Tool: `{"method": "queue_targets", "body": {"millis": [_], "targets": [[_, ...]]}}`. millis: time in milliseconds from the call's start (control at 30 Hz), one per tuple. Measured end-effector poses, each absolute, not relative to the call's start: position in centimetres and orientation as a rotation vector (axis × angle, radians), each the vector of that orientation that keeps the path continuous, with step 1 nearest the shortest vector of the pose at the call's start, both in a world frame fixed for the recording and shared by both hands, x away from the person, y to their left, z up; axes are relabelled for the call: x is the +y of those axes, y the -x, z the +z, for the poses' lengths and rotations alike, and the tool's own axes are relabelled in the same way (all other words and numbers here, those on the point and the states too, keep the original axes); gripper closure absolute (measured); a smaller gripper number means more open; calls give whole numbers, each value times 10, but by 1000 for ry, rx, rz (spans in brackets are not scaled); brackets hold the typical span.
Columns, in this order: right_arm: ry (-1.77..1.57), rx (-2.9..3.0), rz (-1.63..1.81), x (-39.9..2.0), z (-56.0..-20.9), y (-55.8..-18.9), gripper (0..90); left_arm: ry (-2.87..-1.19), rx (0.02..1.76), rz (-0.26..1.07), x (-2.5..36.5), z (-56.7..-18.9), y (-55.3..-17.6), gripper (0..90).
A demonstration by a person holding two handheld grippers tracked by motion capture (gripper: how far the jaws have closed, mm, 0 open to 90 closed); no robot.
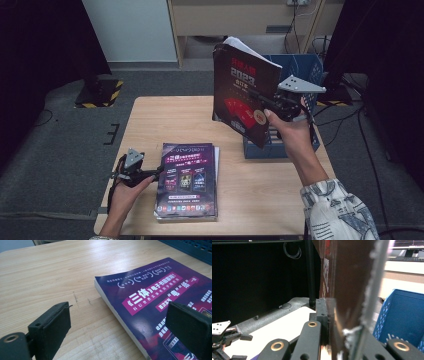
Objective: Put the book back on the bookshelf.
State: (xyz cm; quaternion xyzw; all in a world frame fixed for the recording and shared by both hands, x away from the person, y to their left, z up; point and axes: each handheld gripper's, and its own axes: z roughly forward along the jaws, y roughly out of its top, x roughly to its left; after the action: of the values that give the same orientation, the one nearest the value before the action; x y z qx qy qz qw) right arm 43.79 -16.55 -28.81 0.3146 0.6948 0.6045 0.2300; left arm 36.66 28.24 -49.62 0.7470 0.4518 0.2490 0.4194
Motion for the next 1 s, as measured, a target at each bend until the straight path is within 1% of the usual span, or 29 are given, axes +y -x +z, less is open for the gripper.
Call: {"method": "queue_targets", "body": {"millis": [1000], "targets": [[-892, 1858, 1646, -207, -285, -420, 870, -1875, 1132, 630, 282, -497, -367, 60]]}}
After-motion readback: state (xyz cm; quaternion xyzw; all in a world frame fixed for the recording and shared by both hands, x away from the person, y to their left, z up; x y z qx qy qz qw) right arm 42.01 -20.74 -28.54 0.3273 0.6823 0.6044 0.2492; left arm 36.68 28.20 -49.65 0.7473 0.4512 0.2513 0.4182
